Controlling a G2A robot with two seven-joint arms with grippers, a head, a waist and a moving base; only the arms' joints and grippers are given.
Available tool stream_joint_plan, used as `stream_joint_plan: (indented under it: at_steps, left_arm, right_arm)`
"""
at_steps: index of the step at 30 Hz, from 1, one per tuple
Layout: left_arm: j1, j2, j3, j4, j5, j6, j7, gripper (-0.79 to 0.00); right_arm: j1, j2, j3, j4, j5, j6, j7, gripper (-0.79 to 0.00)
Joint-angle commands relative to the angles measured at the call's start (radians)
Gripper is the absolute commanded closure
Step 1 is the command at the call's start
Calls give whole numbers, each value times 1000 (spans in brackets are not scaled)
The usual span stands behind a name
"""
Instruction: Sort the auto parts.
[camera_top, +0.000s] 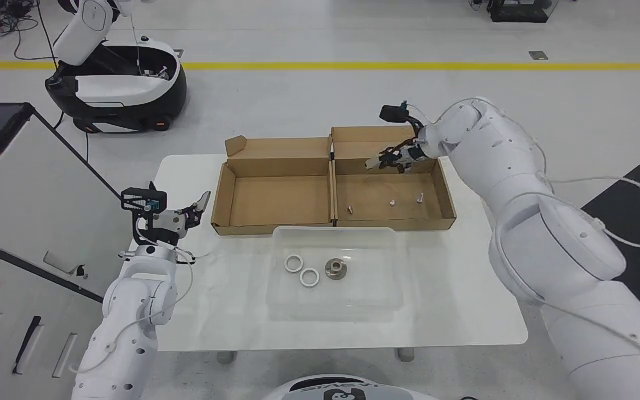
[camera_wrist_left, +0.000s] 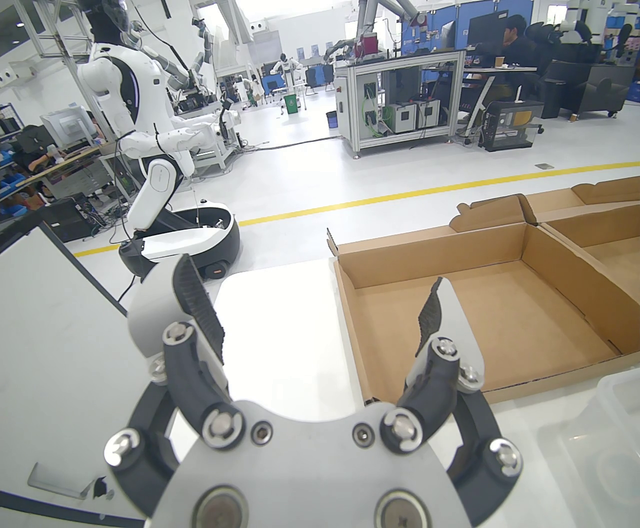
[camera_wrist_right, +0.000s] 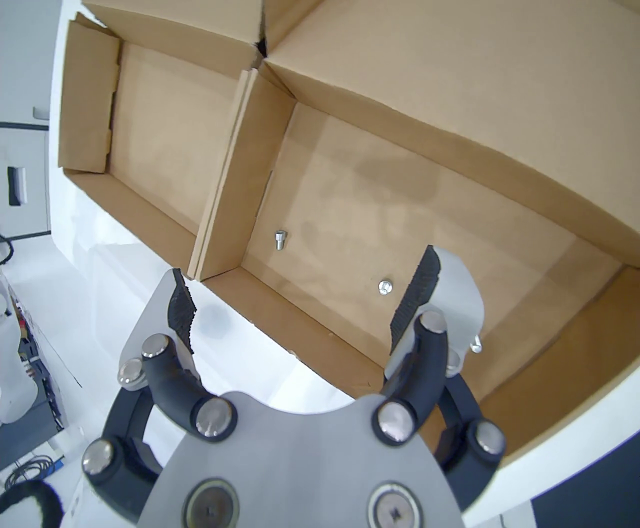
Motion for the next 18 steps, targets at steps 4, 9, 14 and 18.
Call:
stream_joint_plan:
  at_steps: [4,9,14,18]
  left_arm:
    - [0,0,0,0,0,0,0,-785]
    - [0,0,0,0,0,0,0,-785]
    - [0,0,0,0,0,0,0,-785]
    - [0,0,0,0,0,0,0,-785]
  right_arm:
    - [7,35,34,-36,29,-82,24,-785]
    - [-9,84,81,-126,65,-118,55,-785]
    - [-55,148,156,-278,128,-107,90,-785]
    - [-141,218,250,-480,177,-55,129,-785]
